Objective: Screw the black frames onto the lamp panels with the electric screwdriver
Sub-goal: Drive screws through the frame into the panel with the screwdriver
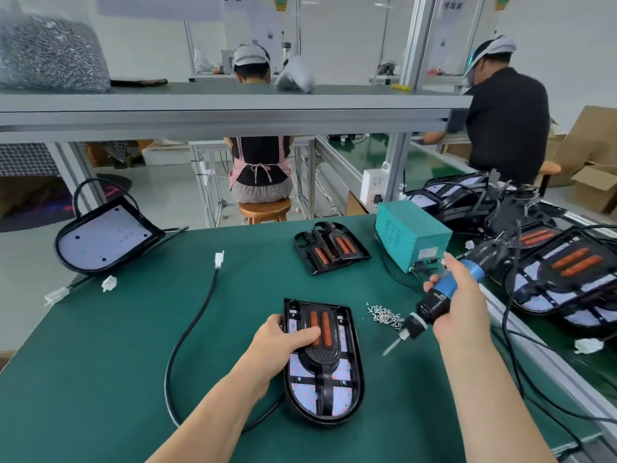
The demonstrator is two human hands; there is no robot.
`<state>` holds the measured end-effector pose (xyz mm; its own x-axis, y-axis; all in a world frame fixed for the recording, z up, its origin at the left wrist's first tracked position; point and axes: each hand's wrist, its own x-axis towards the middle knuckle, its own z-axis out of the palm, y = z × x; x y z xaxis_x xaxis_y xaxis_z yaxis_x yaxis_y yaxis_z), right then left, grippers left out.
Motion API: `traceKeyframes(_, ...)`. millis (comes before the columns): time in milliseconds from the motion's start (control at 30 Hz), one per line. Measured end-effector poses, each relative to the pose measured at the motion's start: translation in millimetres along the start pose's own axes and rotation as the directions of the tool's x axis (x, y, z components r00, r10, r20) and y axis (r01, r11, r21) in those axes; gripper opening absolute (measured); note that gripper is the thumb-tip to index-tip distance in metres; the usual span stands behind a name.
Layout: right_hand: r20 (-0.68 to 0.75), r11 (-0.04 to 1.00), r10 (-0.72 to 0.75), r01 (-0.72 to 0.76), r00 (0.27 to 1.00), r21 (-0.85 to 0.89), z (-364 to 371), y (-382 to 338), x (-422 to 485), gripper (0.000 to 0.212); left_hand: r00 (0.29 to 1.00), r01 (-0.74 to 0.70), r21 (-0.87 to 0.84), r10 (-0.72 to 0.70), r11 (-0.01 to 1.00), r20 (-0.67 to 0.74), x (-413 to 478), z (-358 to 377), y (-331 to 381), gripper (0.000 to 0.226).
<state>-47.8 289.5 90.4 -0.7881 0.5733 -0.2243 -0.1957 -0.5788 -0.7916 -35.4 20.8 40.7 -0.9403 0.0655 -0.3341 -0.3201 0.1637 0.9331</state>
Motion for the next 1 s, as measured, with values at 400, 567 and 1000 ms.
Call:
traceKeyframes(400,-0.219,0.887,-0.168,0.051,0.961,-0.459,-45.2,42.8,23.8,0.041,0.733,0.043,0.625,0.400,0.780,-0.550,4.0,-51.8,5.9,0.038)
traceKeyframes(567,-0.187,0.733,-0.304,0.104,0.934,-0.673,-50.0,50.1,28.7,0.037,0.761,0.314,0.633,0.211,0.708,-0.613,13.5,-93.3,1.4,0.035)
traceKeyframes(1000,-0.015,0.538,-0.460,0.265,0.888,-0.800,-49.6,51.0,18.8,0.053,0.970,0.078,0.476,0.044,0.876,-0.240,14.4,-33.5,24.9,0.083)
